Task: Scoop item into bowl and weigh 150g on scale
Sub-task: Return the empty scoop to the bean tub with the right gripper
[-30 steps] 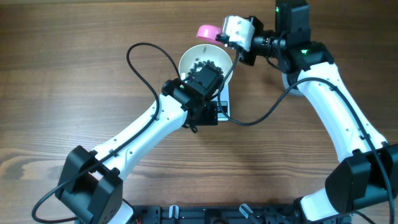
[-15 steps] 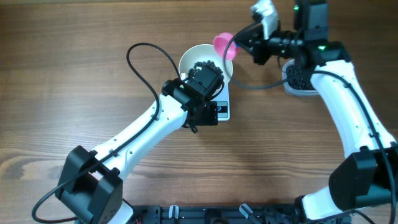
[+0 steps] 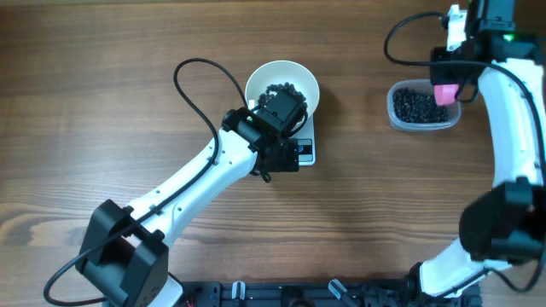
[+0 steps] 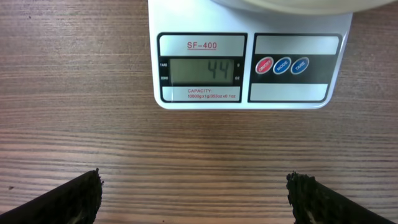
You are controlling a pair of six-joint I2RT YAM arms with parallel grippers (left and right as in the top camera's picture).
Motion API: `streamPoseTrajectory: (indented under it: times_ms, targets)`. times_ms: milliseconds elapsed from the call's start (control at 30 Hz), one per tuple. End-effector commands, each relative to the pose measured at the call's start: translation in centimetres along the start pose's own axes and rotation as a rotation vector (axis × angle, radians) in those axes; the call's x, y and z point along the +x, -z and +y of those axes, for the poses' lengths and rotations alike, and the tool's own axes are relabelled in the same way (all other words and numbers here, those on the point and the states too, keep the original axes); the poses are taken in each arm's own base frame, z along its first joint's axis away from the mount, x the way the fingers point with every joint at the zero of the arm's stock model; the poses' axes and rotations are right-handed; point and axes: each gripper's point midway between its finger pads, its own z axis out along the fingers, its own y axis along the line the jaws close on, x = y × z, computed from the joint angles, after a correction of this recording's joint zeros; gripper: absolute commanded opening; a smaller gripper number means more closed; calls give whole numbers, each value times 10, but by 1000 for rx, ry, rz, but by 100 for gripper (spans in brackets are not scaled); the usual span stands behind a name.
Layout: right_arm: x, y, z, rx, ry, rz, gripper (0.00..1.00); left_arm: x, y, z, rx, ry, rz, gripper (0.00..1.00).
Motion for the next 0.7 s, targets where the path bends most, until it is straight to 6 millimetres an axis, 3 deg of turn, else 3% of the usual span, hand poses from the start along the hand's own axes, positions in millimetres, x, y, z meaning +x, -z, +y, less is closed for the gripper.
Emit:
streamPoseTrajectory:
  times_ms: [0, 67, 200, 333, 433, 567, 667]
  targets:
    - [25, -52, -2, 36, 39, 147, 4, 1, -4, 4, -24, 6, -1, 100]
    - [38, -80, 2, 27, 17, 218, 4, 1, -4, 3, -24, 6, -1, 100]
    - [57, -105, 19, -95, -61, 294, 4, 1, -4, 4, -24, 6, -1, 100]
    - [49, -98, 28, -410, -222, 236, 4, 1, -4, 3, -24, 6, -1, 100]
    - [46, -86, 14, -590, -357, 189, 4, 1, -4, 3, -24, 6, -1, 100]
    - [59, -77, -19, -662, -503, 182, 4, 1, -4, 3, -24, 6, -1, 100]
    - [67, -85, -12, -667, -529, 209, 4, 1, -4, 3, -24, 6, -1, 100]
